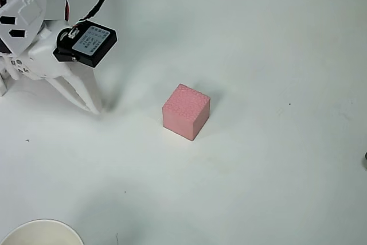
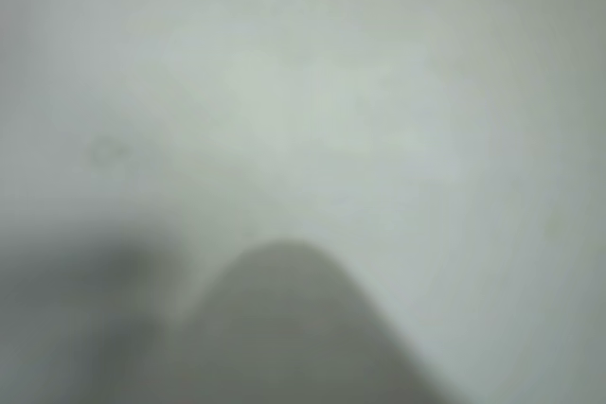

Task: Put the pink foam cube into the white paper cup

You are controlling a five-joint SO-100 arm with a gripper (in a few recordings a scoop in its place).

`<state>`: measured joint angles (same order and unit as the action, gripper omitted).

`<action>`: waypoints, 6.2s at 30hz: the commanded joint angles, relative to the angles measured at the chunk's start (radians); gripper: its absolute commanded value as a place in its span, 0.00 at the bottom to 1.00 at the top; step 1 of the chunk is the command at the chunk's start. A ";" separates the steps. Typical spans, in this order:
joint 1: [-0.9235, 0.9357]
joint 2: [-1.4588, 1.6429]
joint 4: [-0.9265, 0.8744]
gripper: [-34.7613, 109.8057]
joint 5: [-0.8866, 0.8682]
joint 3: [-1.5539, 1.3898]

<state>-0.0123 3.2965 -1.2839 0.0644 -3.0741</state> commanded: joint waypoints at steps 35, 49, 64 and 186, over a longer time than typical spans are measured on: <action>-0.077 -0.321 -0.052 0.47 0.173 0.477; -0.091 -1.034 -0.025 0.47 0.038 0.960; -0.178 -1.612 -0.029 0.49 -0.071 1.482; 0.580 -2.045 -0.491 0.29 0.459 2.456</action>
<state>0.5231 1.2011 -1.7610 0.5001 -0.6964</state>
